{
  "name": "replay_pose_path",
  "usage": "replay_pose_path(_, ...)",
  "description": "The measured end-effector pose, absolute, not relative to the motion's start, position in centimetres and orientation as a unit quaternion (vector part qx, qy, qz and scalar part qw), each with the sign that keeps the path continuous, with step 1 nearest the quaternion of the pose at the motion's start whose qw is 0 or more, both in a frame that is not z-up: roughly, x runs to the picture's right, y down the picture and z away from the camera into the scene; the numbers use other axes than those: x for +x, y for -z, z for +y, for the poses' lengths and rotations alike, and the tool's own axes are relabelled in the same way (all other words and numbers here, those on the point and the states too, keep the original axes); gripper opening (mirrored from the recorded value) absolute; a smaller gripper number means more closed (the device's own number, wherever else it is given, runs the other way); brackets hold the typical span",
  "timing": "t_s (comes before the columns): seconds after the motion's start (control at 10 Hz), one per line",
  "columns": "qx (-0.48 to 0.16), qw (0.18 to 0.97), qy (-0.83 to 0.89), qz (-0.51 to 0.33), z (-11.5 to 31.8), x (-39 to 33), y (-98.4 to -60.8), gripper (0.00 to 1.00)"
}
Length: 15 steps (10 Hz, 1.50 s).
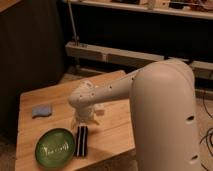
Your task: Place the eraser on the white sponge
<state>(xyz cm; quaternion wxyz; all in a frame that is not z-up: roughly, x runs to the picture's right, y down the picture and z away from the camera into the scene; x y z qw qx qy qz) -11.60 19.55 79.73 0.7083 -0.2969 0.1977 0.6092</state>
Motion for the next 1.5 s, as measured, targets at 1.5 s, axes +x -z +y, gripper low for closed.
replay_pose_path(1.5, -0.316, 0.688, -0.612, 0.229, 22.6, -13.7, -81.5, 0.41)
